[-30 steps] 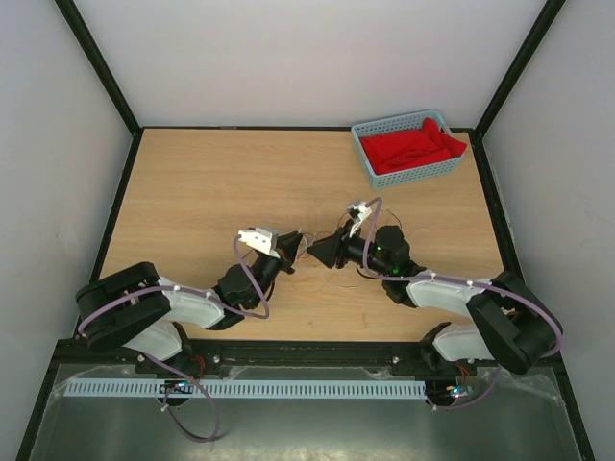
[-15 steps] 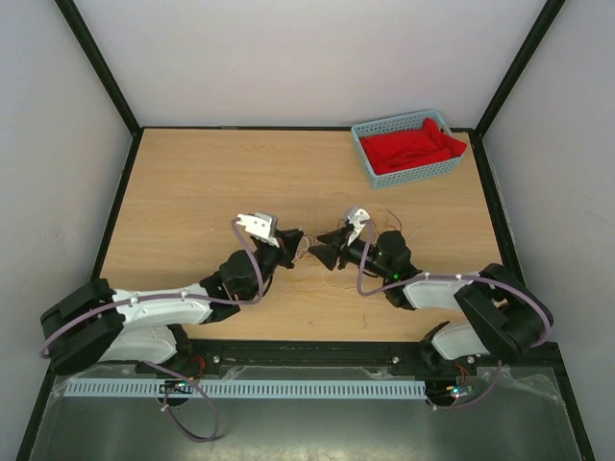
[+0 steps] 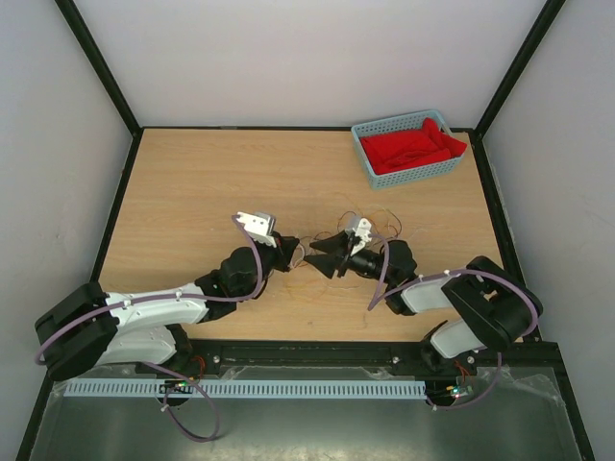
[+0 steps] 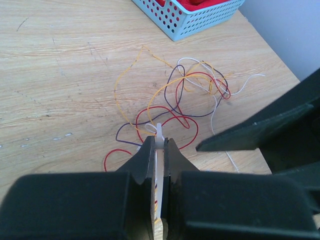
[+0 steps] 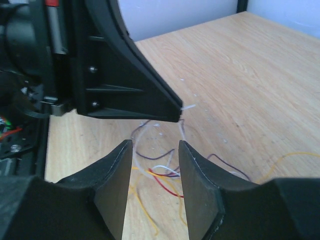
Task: Zip-tie the wires
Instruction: Tie the cable at the center of the board.
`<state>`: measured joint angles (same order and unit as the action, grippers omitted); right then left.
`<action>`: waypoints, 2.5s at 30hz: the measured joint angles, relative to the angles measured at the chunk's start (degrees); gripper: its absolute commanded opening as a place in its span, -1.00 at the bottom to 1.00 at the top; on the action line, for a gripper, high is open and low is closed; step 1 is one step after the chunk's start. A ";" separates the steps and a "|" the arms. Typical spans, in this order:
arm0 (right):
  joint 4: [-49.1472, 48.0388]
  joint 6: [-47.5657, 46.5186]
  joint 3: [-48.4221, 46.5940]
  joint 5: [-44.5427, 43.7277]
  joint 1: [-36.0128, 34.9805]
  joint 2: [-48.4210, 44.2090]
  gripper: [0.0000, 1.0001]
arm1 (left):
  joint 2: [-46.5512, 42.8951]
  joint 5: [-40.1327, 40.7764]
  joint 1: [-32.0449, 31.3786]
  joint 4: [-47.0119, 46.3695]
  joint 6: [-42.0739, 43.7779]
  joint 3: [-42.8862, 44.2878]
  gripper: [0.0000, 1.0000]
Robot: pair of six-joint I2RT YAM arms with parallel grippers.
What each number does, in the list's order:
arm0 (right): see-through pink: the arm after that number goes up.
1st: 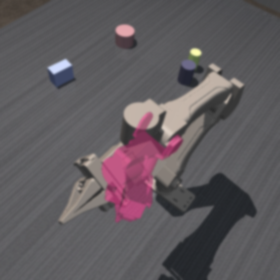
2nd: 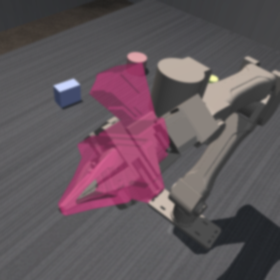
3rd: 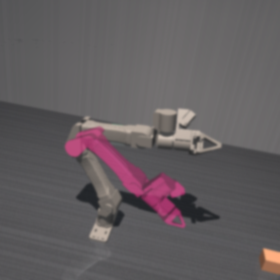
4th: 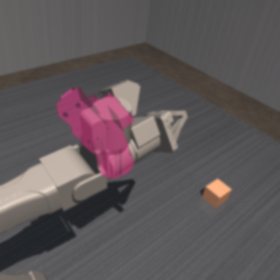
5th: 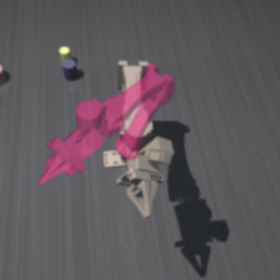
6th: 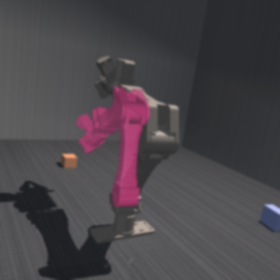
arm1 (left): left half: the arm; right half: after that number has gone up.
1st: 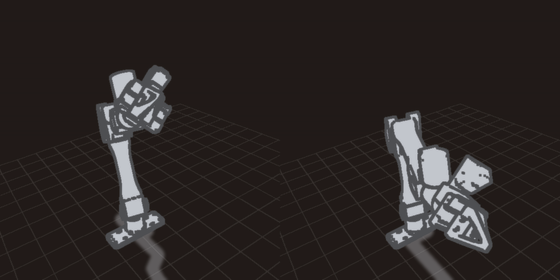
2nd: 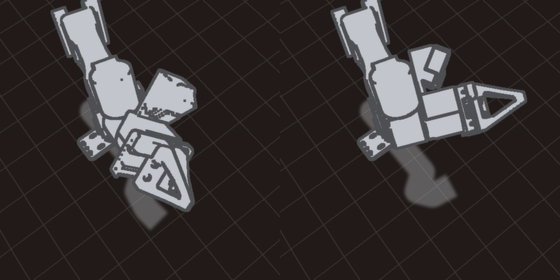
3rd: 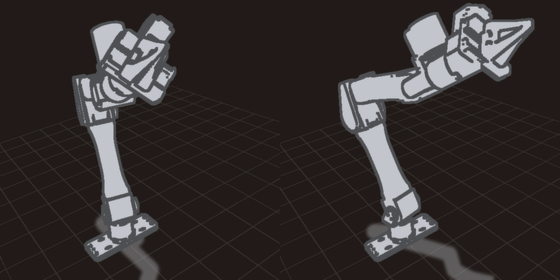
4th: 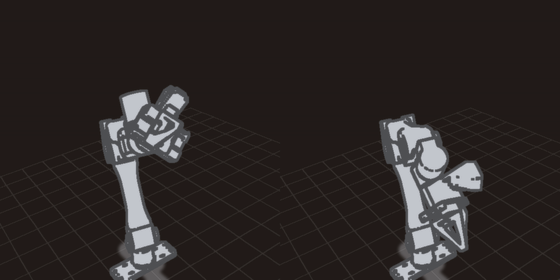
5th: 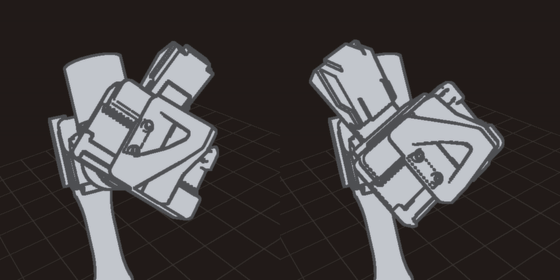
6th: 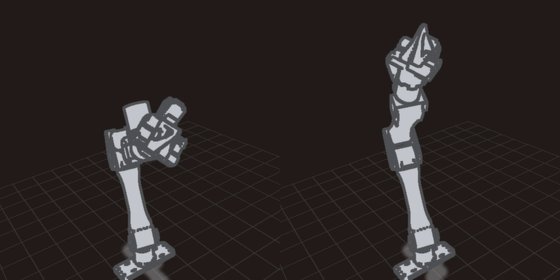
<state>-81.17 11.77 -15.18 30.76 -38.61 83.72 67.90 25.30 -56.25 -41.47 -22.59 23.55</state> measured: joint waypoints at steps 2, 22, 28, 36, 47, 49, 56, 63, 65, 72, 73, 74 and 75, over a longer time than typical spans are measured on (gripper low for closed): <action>-1.44 2.32 0.66 -0.17 -0.92 0.00 0.03 | 0.00 0.09 0.02 0.07 -0.70 0.00 -1.00; -8.79 18.32 -0.52 -8.57 -5.92 10.97 -0.05 | 0.00 1.22 -0.07 0.28 -4.72 0.00 -1.00; -9.29 18.95 -2.27 -9.01 -7.19 12.83 -0.13 | 0.13 1.79 -0.15 0.28 -5.11 0.00 -1.00; -9.35 19.39 -3.89 -9.81 -7.93 14.49 -0.56 | 0.13 2.84 -0.90 0.31 -5.14 0.00 -1.00; -8.83 19.54 -4.31 -11.85 -8.00 14.53 -1.00 | 0.48 5.40 -1.77 0.28 -5.55 0.00 -1.00; -8.59 19.63 -4.46 -12.24 -8.02 14.53 -1.00 | 0.48 5.88 -1.88 0.28 -5.97 0.00 -1.00; -6.86 20.63 -5.03 -13.57 -8.28 14.53 -1.00 | 0.48 6.93 -1.97 0.24 -6.62 -0.31 -0.75; -5.90 20.87 -5.07 -14.78 -8.28 14.53 -1.00 | 0.48 7.32 -2.08 0.35 -7.48 -1.18 -0.50; -5.92 21.09 -5.22 -15.06 -8.28 14.53 -1.00 | 0.48 7.32 -2.08 0.35 -7.54 -1.22 -0.42; -5.92 21.70 -5.75 -15.47 -8.28 15.54 -1.00 | 0.17 7.56 -2.08 0.33 -7.74 -2.34 -0.01; -5.95 21.75 -5.75 -15.58 -8.28 15.67 -1.00 | -0.13 7.58 -2.08 0.33 -7.69 -2.62 0.05; -5.95 21.73 -5.75 -15.65 -8.28 15.74 -1.00 | -0.66 7.54 -2.08 0.35 -7.72 -2.97 0.11; -5.95 21.75 -5.75 -15.72 -8.28 15.76 -1.00 | -1.36 7.50 -2.10 0.44 -7.65 -3.37 0.20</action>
<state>-87.11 33.52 -20.93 15.05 -46.89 99.48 66.54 32.80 -58.35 -41.04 -30.24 20.18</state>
